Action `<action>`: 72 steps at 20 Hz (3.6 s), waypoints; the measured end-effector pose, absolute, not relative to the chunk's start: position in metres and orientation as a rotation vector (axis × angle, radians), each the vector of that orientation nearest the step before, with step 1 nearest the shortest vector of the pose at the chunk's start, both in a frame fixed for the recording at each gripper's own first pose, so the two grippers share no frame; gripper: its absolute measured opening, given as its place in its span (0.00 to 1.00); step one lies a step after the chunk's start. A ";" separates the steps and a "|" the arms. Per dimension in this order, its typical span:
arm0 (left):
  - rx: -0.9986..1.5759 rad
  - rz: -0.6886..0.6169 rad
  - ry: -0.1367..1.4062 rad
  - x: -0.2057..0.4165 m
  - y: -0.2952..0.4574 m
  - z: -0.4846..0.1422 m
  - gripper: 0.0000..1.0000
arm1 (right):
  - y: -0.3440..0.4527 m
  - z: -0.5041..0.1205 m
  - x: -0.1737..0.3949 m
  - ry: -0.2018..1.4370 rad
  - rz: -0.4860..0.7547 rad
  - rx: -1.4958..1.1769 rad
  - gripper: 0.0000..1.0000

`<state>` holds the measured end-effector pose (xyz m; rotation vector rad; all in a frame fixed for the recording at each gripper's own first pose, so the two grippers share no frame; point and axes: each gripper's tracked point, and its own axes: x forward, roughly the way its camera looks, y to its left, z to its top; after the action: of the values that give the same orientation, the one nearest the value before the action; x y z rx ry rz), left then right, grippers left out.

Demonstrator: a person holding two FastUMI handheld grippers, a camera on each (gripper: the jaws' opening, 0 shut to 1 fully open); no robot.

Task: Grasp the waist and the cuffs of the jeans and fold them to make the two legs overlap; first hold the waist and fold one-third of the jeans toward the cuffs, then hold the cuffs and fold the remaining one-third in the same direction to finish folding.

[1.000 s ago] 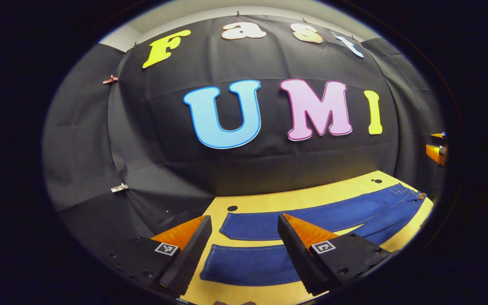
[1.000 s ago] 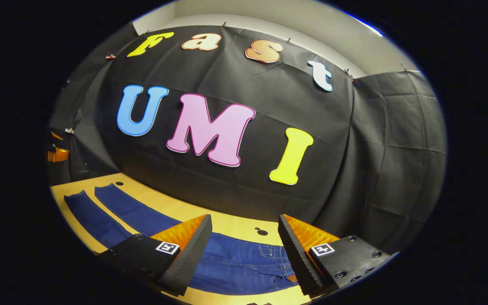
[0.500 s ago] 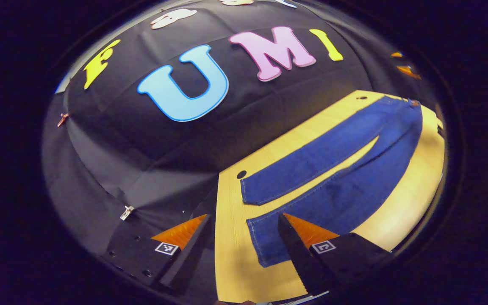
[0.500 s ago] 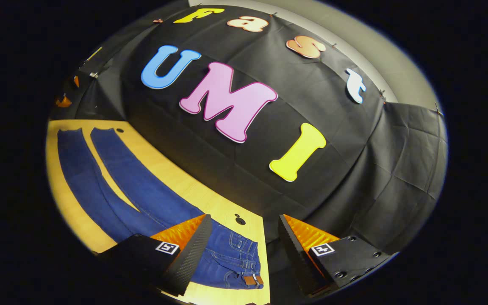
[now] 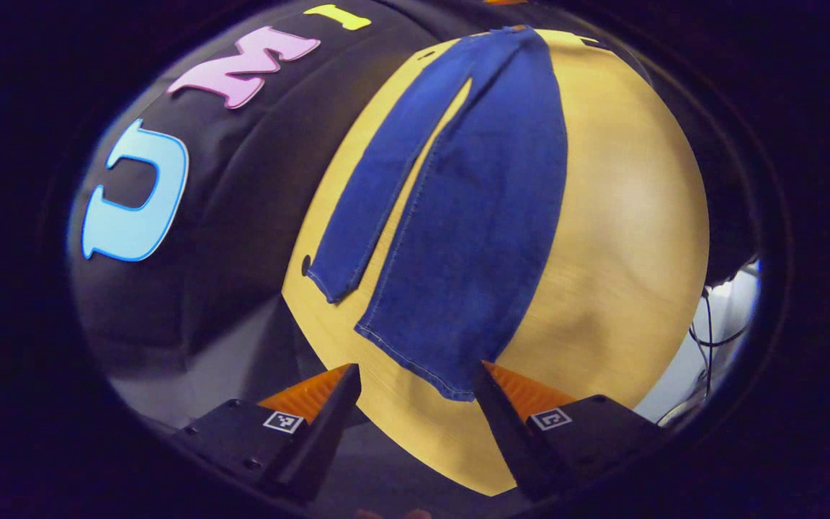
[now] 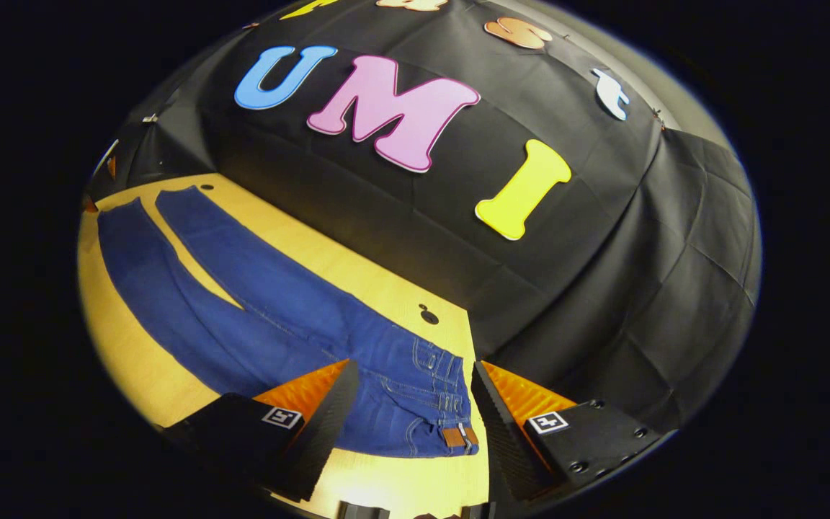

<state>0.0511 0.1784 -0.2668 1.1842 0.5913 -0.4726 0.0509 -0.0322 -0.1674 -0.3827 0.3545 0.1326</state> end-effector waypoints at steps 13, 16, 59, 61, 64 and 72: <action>1.288 -0.617 0.673 0.103 0.176 -0.315 0.77 | -0.102 -0.213 0.033 0.493 -0.009 -0.378 0.98; 1.281 -0.638 0.708 0.105 0.171 -0.324 0.39 | -0.115 -0.213 0.035 0.482 -0.022 -0.422 0.98; 0.970 -0.585 0.810 0.104 0.161 -0.321 0.06 | -0.151 -0.341 0.094 0.677 0.628 -1.228 0.08; 0.918 -0.645 0.857 0.101 0.158 -0.317 0.06 | -0.147 -0.317 0.106 0.684 0.588 -1.117 0.08; 0.836 -0.674 0.888 0.106 0.152 -0.304 0.06 | -0.140 -0.271 0.152 0.643 0.505 -0.996 0.08; 0.776 -0.686 0.882 0.186 0.149 -0.228 0.06 | -0.126 -0.203 0.264 0.634 0.323 -0.702 0.08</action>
<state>0.1864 0.1486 -0.2280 0.7764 0.8824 -0.6856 0.2638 -0.1258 -0.2034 -0.7023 0.6342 0.3229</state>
